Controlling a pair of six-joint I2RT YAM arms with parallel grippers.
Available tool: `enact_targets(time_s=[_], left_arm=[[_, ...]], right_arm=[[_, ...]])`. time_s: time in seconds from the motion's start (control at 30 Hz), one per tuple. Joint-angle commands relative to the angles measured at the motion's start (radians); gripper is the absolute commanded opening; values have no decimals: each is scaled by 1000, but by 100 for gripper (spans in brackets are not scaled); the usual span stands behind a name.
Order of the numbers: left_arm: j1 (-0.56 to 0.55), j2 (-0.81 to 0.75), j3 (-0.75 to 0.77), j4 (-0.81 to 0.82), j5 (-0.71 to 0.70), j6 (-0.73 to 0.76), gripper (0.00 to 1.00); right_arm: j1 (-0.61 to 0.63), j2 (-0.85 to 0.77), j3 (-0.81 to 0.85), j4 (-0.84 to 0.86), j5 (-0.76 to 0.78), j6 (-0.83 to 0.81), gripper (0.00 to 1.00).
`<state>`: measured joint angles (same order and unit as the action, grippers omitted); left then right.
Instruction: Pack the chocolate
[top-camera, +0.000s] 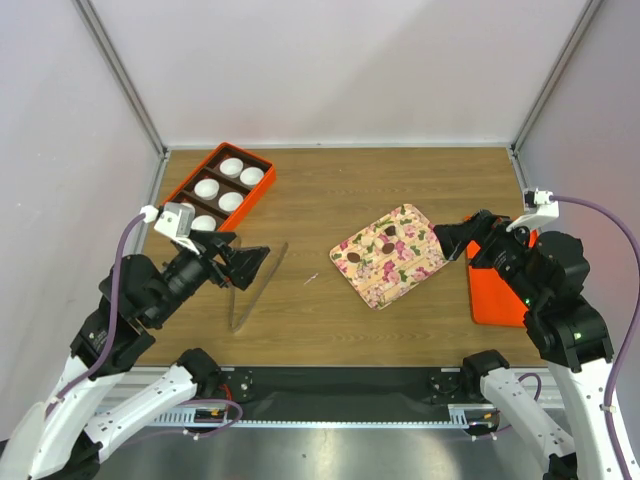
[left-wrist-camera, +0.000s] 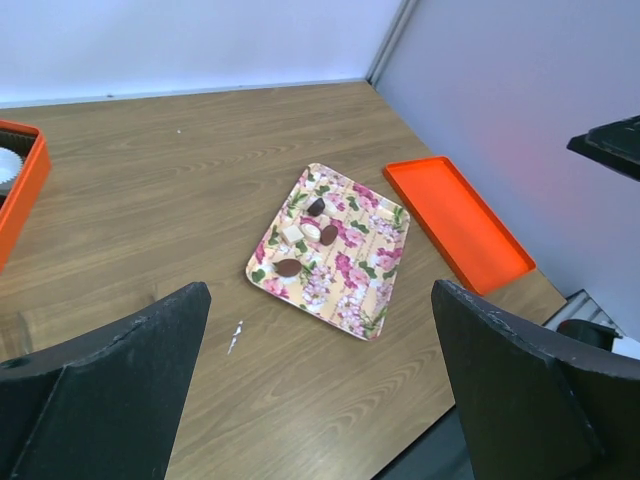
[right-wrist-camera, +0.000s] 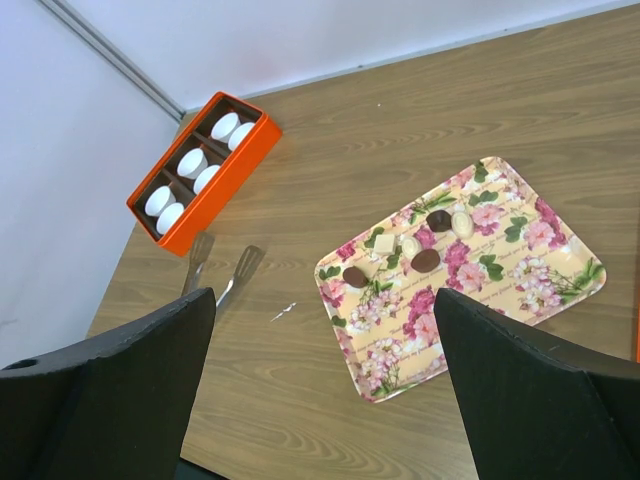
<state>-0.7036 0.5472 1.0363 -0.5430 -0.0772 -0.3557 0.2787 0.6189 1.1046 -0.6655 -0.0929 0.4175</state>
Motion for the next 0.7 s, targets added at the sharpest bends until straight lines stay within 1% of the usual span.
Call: enact_targets(time_s=[0.0,0.17,0.33,0.4,0.43,0.53,0.57,0.63,0.67], left_arm=[[6,-12,39,-5,-42,37,100],[4,-6,45,-21,-73,41,100],[4,32,51,-66,-163,54,100],[6,60,62,-119,-202,63,100],[6,104,70,-167,-257,66,100],[9,180,88,-248,-355,60,100],[13,230,90,-299,-367,57,100],[41,272,76,-330,-374,43,100],[55,308,50,-342,-342,38,100]], right_arm=[[4,-5,6,15,5,1,100],[4,-11,1,12,18,-3,100],[4,-25,-8,15,22,-9,100],[4,-31,-20,23,24,-14,100],[4,-38,-26,29,22,-16,100],[5,-56,-51,46,16,-20,100],[4,-61,-55,49,16,-22,100],[4,-67,-69,58,9,-25,100],[5,-73,-77,63,4,-25,100]])
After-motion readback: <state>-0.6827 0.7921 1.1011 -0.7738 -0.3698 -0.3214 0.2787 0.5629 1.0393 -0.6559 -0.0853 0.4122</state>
